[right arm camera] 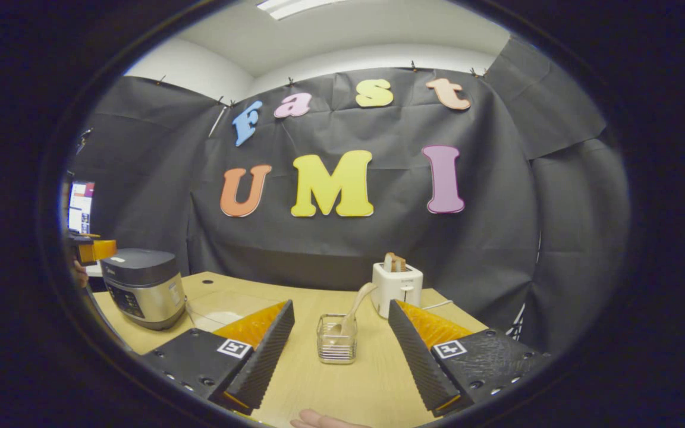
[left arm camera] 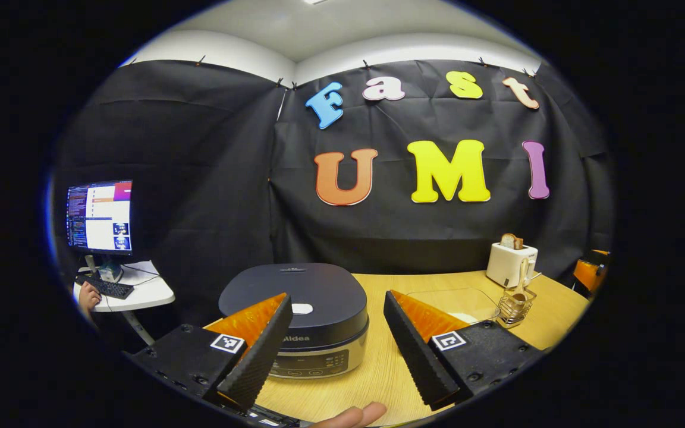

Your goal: Close the left gripper, press the button to open the rice cooker; take a wooden spoon from the chopstick holder with the right hand, scoop a spoonful of rice and pour it into the rice cooker, then put the wooden spoon back into the chopstick holder.

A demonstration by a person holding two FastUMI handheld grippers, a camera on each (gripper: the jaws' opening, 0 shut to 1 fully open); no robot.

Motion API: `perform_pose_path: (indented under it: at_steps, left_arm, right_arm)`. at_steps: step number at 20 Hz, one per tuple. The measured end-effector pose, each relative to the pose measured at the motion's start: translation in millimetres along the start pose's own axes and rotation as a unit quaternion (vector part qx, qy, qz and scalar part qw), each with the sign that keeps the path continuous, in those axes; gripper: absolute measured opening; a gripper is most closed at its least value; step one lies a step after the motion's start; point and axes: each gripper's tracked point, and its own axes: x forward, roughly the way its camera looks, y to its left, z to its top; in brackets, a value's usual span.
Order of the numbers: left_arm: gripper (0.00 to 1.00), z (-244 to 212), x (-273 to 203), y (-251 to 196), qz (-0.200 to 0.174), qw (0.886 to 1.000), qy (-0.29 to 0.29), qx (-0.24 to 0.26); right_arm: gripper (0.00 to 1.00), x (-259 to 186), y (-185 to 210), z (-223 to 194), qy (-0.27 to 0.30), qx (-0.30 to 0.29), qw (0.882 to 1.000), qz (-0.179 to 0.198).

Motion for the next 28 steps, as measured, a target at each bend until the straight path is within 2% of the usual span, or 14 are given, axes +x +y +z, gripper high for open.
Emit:
perform_pose_path:
  at_steps: [5,8,10,12,16,18,22,25,28]
  left_arm:
    - [0.96,9.9,5.7,4.4,-0.002,1.000,0.015,0.025]
    - [0.78,11.4,13.0,10.9,-0.003,0.998,0.054,0.041]
    - [0.72,10.3,19.3,17.5,-0.003,0.996,0.082,0.045]
    - [0.47,6.0,25.3,22.0,-0.005,0.993,0.113,0.034]
    - [0.12,-2.9,36.8,34.0,0.001,0.987,0.160,0.011]
    - [0.03,-13.6,42.6,38.2,0.007,0.982,0.186,0.006]
    - [0.02,-41.0,50.1,41.6,0.002,0.971,0.239,-0.020]
    - [0.02,-41.0,47.8,41.1,-0.001,0.969,0.244,-0.023]
    - [0.03,-43.9,49.5,39.7,-0.014,0.969,0.245,-0.005]
  right_arm:
    - [0.94,-5.7,1.7,3.3,-0.003,-0.016,1.000,0.003]
    - [0.95,-9.8,6.0,9.2,-0.016,-0.020,1.000,0.008]
    - [0.95,-10.0,10.0,8.8,-0.016,-0.010,1.000,0.018]
    - [0.96,-9.6,13.0,3.0,-0.005,-0.007,1.000,0.026]
    - [0.95,-12.7,11.0,6.6,-0.006,-0.016,1.000,0.021]
    - [0.95,-14.3,11.6,7.6,-0.008,-0.016,1.000,0.021]
    - [0.95,-16.1,8.7,10.5,-0.012,-0.024,0.999,0.017]
    - [0.95,-16.1,6.9,11.5,-0.015,-0.025,0.999,0.016]
    - [0.95,-14.3,7.2,6.2,-0.005,-0.018,1.000,0.017]
